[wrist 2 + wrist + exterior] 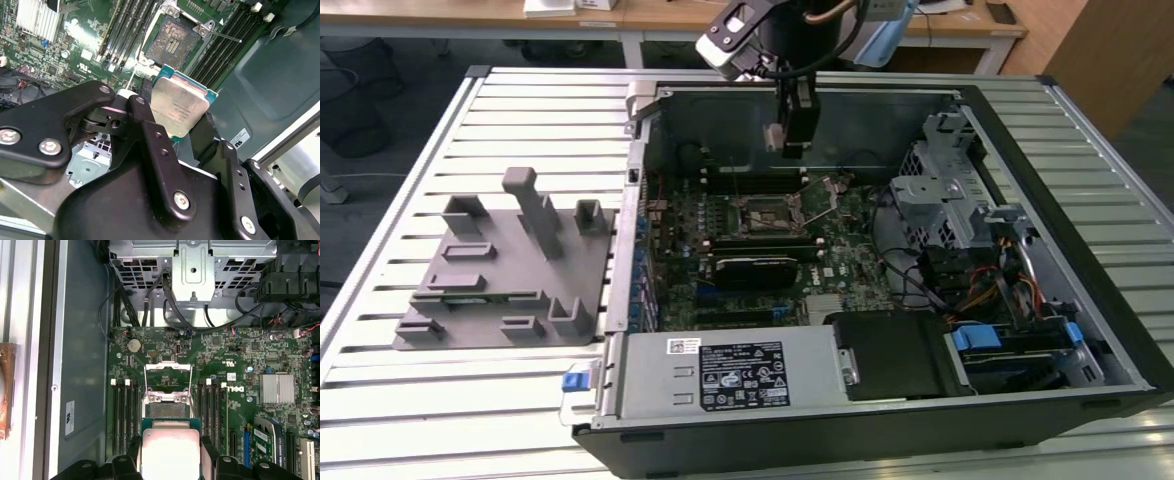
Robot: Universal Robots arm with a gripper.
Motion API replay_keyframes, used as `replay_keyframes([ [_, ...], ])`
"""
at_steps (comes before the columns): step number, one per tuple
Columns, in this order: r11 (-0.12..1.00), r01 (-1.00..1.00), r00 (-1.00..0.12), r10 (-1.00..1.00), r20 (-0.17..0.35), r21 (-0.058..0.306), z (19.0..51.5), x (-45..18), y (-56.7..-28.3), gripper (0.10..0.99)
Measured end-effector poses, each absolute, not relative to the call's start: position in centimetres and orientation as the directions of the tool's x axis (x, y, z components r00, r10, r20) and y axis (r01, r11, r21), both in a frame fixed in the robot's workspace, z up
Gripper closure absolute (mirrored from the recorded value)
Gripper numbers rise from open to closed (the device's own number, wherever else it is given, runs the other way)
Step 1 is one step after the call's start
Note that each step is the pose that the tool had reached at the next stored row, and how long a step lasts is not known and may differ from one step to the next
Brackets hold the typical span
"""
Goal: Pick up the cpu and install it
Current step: 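Place the cpu into insertion slot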
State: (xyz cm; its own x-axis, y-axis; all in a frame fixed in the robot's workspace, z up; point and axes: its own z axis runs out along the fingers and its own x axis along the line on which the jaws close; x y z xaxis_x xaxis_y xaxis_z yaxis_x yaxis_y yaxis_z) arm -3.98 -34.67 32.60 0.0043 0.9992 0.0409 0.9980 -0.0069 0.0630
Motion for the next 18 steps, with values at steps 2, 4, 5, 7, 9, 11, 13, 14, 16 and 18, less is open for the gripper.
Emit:
replay_keyframes([
  [2,-0.007,0.998,0.004,0.999,0.041,0.063,32.5,-4.0,-34.7,0.541],
  [4,-0.007,0.998,0.004,0.999,0.041,0.063,32.5,-4.0,-34.7,0.541],
  [5,-0.007,0.998,0.004,0.999,0.041,0.063,32.5,-4.0,-34.7,0.541],
  [7,-0.007,0.998,0.004,0.999,0.041,0.063,32.4,-4.0,-34.7,0.541],
  [9,-0.007,0.998,0.004,0.999,0.041,0.063,32.3,-4.0,-34.7,0.541],
  [11,-0.007,0.998,0.004,0.999,0.041,0.063,32.1,-4.0,-34.7,0.541],
  [13,-0.007,0.998,0.004,0.999,0.041,0.063,32.0,-4.0,-34.7,0.541],
  [14,-0.007,0.998,0.005,0.999,0.041,0.063,31.9,-4.0,-34.7,0.541],
  [16,-0.007,0.998,0.005,0.999,0.041,0.063,31.6,-4.0,-34.7,0.541],
  [18,0.012,0.998,-0.015,0.999,0.041,0.063,31.4,-4.0,-34.7,0.541],
])
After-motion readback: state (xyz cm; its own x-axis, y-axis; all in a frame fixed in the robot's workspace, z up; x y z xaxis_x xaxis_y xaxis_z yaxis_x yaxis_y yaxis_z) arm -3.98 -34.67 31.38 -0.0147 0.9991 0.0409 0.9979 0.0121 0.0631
